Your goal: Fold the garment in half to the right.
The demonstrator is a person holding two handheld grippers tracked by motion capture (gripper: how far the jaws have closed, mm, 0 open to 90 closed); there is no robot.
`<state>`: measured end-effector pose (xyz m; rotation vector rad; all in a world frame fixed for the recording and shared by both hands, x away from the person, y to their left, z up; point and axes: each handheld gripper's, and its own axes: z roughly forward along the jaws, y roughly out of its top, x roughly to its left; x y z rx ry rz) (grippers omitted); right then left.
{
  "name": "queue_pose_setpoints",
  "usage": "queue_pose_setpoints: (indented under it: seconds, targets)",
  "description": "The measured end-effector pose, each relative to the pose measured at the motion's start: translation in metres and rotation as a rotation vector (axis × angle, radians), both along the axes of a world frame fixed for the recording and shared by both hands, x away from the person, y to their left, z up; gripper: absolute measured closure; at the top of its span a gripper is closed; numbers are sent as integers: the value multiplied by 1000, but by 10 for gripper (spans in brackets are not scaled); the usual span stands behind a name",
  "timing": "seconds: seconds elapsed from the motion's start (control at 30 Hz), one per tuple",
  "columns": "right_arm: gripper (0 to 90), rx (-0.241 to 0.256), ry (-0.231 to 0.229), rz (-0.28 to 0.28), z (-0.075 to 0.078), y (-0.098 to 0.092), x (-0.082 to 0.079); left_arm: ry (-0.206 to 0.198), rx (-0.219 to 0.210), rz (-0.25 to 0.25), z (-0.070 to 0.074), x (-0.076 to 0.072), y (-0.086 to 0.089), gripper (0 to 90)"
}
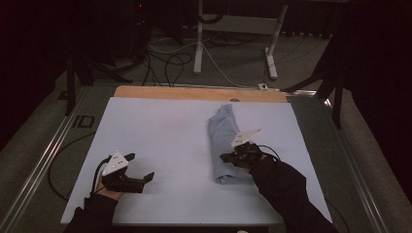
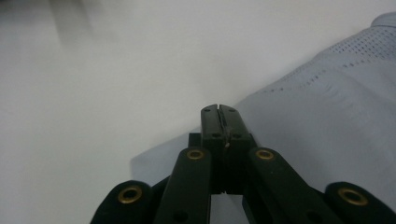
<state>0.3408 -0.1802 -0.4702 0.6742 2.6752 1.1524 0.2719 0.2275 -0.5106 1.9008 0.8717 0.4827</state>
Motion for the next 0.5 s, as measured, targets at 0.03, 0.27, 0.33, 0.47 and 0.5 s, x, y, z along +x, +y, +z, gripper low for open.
queue_pose_setpoints:
  seconds: [0.03,0.27,0.33,0.47,0.5]
  targets:
    - [900,3,7,1,-2,-1,-2,1,0,0,0,0,-1,3]
    - [900,-10,63,23,-29,3,-4,7,6,-3,-2,1,-1,4]
    - [900,-22,76,26,-36,4,-5,7,-1,-2,-2,1,0,4]
    - [900,-56,78,14,-44,6,-7,8,7,-10,-3,1,-2,3]
    - [900,-58,75,21,-46,6,-7,8,6,-11,-2,1,-2,4]
